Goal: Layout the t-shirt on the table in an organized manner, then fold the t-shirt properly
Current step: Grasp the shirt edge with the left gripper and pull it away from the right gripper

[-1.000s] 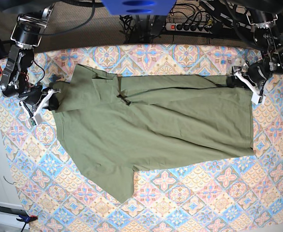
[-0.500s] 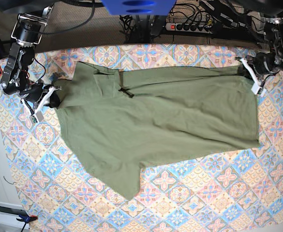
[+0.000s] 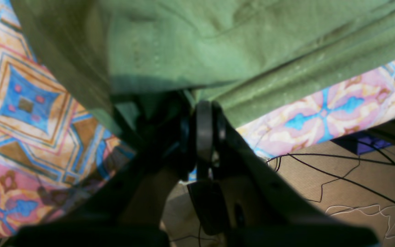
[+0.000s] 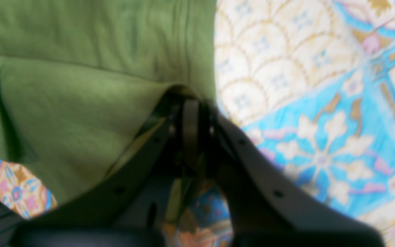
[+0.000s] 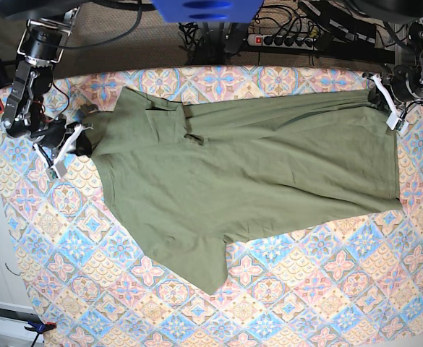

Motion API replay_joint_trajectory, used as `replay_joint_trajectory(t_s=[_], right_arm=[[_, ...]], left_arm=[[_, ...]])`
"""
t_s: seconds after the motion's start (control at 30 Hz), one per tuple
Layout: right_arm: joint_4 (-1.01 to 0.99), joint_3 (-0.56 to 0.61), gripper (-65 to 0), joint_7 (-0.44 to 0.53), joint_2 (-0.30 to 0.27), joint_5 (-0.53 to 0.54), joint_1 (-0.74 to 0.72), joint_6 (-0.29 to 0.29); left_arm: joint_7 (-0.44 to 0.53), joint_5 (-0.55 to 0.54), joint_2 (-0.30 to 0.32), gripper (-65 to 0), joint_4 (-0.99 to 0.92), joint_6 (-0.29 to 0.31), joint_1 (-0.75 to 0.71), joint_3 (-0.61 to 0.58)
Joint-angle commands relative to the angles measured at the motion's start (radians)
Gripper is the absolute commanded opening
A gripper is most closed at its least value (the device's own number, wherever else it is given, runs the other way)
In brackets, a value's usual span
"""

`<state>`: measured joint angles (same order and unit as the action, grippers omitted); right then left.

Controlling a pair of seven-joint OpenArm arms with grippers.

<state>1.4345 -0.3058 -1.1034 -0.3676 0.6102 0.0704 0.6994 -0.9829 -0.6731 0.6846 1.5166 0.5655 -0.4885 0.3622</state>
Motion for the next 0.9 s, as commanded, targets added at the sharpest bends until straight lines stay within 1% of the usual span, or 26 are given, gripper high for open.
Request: replay_joint_trajectory(t_s=[0.0, 0.03, 0.13, 0.3, 0.37, 0.43, 0.5, 0.63, 0.73, 0.87], right_arm=[[0.019, -0.006, -63.5, 0.013, -0.023, 0.006, -0.001, -0.001], [0.019, -0.006, -63.4, 0.013, -0.023, 0.006, 0.007, -0.001], [0.035, -0.006, -60.7, 0.013, -0.023, 0.006, 0.024, -0.001], [0.116, -0.008, -49.7, 0.013, -0.023, 0.006, 0.026, -0.001], [0.124, -0.011, -45.5, 0.013, -0.023, 0.006, 0.026, -0.001], [0.124, -0.013, -43.4, 0.015, -0.023, 0.006, 0.019, -0.001], [0.125, -0.013, -43.3, 0.015, -0.023, 0.006, 0.019, -0.001], [0.127, -0.008, -43.1, 0.010, -0.026, 0.006, 0.027, -0.001], [0.139, -0.011, -42.9, -0.036, -0.028, 0.006, 0.050, -0.001], [0.266, -0.006, -42.7, -0.099, -0.028, 0.006, 0.119, -0.001]], left_arm=[[0.003, 0.006, 0.030, -65.0, 0.008, -0.006, 0.001, 0.013], [0.002, 0.006, 0.030, -65.0, 0.009, -0.006, 0.001, 0.013], [0.002, 0.005, 0.027, -58.2, 0.009, -0.006, 0.001, 0.018], [0.000, 0.002, 0.030, -42.4, 0.009, -0.008, -0.040, 0.021], [0.000, 0.003, 0.031, -37.5, 0.009, -0.008, -0.060, 0.025], [0.000, 0.003, 0.031, -34.6, 0.009, -0.008, -0.086, 0.065], [0.000, 0.002, 0.024, -34.0, 0.009, -0.008, -0.095, 0.116], [0.000, -0.001, 0.002, -33.9, 0.009, -0.008, -0.097, 0.180], [0.000, -0.004, 0.001, -34.0, 0.009, -0.008, -0.097, 0.199], [0.000, -0.007, -0.004, -34.1, 0.011, -0.008, -0.089, 0.199]])
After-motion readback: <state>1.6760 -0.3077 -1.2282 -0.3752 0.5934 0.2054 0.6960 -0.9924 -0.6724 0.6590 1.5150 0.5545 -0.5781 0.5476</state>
